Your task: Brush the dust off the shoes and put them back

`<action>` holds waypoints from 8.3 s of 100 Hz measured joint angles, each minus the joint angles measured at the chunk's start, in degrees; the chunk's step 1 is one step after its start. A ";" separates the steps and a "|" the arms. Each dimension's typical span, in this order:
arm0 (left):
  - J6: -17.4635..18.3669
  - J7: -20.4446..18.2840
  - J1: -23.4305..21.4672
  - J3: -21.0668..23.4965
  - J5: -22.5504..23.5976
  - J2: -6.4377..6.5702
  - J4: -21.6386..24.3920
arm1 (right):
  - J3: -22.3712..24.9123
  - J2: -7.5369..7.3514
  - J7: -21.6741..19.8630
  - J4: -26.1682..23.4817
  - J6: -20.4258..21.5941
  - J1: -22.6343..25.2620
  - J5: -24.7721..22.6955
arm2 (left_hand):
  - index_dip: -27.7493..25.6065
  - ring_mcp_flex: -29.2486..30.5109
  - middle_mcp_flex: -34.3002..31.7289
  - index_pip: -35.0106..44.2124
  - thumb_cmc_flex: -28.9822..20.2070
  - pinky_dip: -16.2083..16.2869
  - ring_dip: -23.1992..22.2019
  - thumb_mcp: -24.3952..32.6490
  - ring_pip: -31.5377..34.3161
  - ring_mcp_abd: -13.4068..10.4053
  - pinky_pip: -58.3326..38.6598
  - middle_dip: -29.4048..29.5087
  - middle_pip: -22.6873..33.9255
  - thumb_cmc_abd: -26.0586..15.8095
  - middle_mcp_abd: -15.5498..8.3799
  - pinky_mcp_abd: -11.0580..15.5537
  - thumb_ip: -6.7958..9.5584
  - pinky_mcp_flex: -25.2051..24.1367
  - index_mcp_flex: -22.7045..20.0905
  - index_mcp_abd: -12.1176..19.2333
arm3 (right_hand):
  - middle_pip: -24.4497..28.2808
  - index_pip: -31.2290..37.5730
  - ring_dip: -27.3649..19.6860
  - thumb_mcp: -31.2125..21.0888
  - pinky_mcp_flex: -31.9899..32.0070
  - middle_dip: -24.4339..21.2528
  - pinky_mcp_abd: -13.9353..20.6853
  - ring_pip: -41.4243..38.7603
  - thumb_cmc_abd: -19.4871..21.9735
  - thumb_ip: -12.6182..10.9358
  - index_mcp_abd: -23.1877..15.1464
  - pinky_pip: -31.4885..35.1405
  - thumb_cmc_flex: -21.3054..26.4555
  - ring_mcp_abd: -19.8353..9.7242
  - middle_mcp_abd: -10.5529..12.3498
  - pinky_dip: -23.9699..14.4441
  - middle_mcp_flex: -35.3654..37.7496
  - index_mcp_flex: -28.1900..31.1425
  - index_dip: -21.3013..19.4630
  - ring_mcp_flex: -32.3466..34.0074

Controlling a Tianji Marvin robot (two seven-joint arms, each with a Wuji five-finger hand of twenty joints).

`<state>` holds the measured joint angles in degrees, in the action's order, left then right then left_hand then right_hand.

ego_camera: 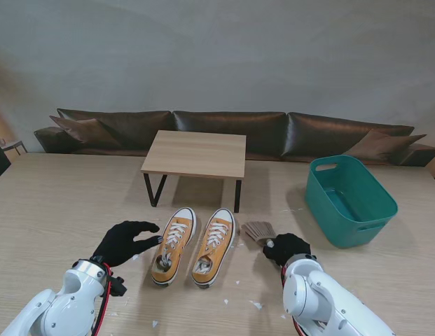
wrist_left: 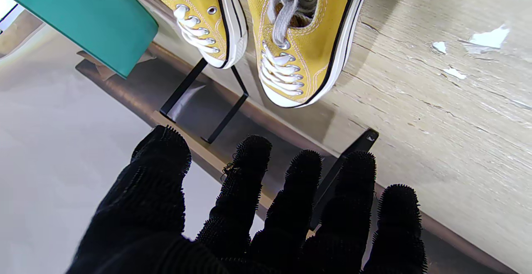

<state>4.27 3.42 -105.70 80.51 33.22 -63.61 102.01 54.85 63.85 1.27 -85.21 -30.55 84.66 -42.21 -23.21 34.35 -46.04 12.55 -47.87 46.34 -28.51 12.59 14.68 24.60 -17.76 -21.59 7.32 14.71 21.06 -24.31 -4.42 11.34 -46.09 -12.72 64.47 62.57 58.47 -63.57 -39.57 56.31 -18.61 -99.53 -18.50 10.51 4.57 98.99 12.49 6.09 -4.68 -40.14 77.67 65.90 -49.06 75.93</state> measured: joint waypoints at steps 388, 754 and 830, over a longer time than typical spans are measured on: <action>-0.65 -1.67 0.43 -0.11 -2.84 0.11 -0.26 | -12.73 -3.74 -17.41 -0.01 22.77 -18.44 -9.96 | 0.39 -2.93 1.69 -0.78 -0.69 -0.07 1.34 -3.77 -3.02 0.00 0.86 0.26 -0.72 -1.01 -0.31 -0.02 0.02 -1.42 1.48 -0.27 | 2.12 -1.84 1.37 -1.31 0.00 -2.80 2.74 -0.89 -1.92 0.00 -0.48 2.09 0.57 0.42 -0.26 -1.10 0.54 2.48 -2.16 0.00; -0.28 -1.59 -1.09 1.31 -1.79 0.11 1.00 | -35.27 3.31 -10.84 10.04 15.28 -36.62 1.70 | 0.39 -2.86 1.42 -0.76 -1.25 -0.08 1.34 -4.97 -3.02 0.00 0.86 0.27 -0.72 -2.33 -0.02 -0.02 0.04 -1.46 1.38 -0.59 | 2.13 -1.85 1.29 -1.31 0.00 -2.80 2.80 -0.89 -1.90 0.02 -0.92 2.10 0.54 -0.04 0.12 -1.10 0.54 2.49 -2.32 0.00; -0.83 -2.25 -0.50 0.80 -1.60 0.21 0.90 | -21.85 -2.24 -18.24 4.41 20.45 -28.42 -6.23 | 0.39 -2.86 1.30 -0.72 -1.25 -0.08 1.34 -4.98 -3.02 0.00 0.86 0.27 -0.70 -2.33 -0.01 -0.02 0.04 -1.46 1.18 -0.61 | 2.13 -1.85 1.29 -1.31 0.00 -2.80 2.82 -0.89 -1.90 0.02 -1.01 2.10 0.53 -0.13 0.20 -1.10 0.54 2.49 -2.32 0.00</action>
<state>3.44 1.17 -106.20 81.31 31.62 -63.40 102.90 33.01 61.61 -16.97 -80.79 -10.10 56.23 -48.44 -22.82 31.50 -44.74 11.83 -49.12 46.26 -27.16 7.61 11.66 24.60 -16.90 -21.32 6.62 12.38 21.05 -24.33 -4.38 9.87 -44.91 -13.33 66.60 60.72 59.76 -64.88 -39.57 53.51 -15.80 -100.42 -20.40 10.53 3.57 101.09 13.02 5.95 -4.48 -41.25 78.21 68.39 -51.38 75.93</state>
